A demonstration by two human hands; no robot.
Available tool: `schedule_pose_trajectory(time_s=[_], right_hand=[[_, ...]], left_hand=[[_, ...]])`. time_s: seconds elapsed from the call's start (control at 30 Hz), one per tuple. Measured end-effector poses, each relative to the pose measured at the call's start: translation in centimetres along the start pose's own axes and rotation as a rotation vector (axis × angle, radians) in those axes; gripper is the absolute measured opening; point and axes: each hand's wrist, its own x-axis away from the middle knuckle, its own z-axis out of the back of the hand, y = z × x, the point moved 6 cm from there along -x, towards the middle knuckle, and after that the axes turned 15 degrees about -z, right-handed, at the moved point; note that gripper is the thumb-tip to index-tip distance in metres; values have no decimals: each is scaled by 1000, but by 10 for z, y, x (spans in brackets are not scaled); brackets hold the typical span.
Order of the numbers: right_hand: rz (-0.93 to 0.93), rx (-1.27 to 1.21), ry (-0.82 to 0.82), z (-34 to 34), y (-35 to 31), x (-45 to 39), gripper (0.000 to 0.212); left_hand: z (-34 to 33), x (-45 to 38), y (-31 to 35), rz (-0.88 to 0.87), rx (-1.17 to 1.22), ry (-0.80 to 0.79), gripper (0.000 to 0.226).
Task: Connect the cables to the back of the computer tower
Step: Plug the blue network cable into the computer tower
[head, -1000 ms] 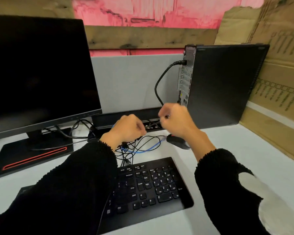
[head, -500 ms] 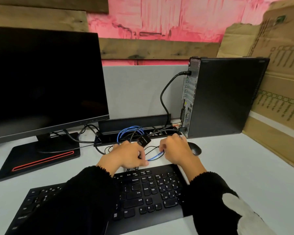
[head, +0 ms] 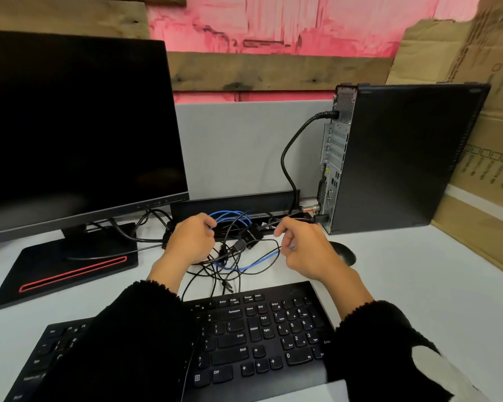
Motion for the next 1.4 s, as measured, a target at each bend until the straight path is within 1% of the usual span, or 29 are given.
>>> schedule_pose_trajectory(time_s=[0.1, 0.17, 0.23, 0.37, 0.43, 0.5, 0.57, 0.63, 0.67, 0.7, 0.77, 0.83, 0.87, 0.9, 0.97, 1.0, 1.07, 1.1, 1.17, 1.27, 1.37, 1.4], right_hand=[[0, 11, -13, -6, -4, 0, 38], [1, 13, -13, -6, -5, -1, 36], [8, 19, -6, -5, -6, -1, 34], [39, 38, 7, -4, -10, 1, 33], [45, 42, 12, -4, -11, 0, 31], [37, 60, 13, -6, -9, -1, 27], [33, 66, 16, -7, -9, -2, 25], [45, 88, 28, -9, -9, -2, 25], [52, 93, 46, -9, -9, -3, 25], [62, 83, 71, -8, -10, -4, 24], [110, 6, 124, -6, -14, -3, 23], [170, -143, 145, -6, -23, -2, 24], [184, -230, 117, -6, -28, -1, 26], [185, -305, 56, -8, -34, 0, 28], [183, -395, -117, -15, -47, 5, 34], [189, -409, -195, -19, -52, 9, 38], [200, -436, -277, -25, -59, 13, 44], [188, -475, -294, -26, -60, 14, 47], [128, -584, -303, -24, -57, 12, 52], [69, -653, -270, -18, -50, 6, 61], [83, -652, -246, -9, -51, 6, 74], [78, -675, -229, -5, -52, 7, 76]], left_hand=[[4, -10, 2, 22, 20, 7, 37], [12, -20, 3, 48, -23, 60, 30], [15, -29, 3, 89, -147, 22, 14], [12, -35, -2, 164, -483, -155, 30], [14, -37, 3, 143, -637, -179, 34], [23, -43, 19, 88, -684, -77, 35], [38, -52, 42, 35, -652, 49, 36], [49, -64, 57, 14, -537, 101, 35], [54, -69, 63, 13, -424, 108, 34], [55, -73, 68, 11, -262, 99, 32], [51, -80, 84, 9, 156, 78, 27], [44, -77, 105, 32, 545, 48, 24], [39, -73, 114, 43, 706, 10, 19], [35, -69, 122, 49, 845, -34, 20], [28, -62, 134, 30, 1069, -107, 30], [27, -58, 138, 15, 1152, -136, 32], [22, -50, 142, -16, 1240, -182, 32], [20, -47, 141, -45, 1210, -207, 31], [17, -44, 135, -119, 1006, -251, 30], [17, -45, 120, -170, 747, -250, 40], [20, -45, 115, -310, 326, -282, 41], [21, -44, 113, -313, 258, -290, 40]])
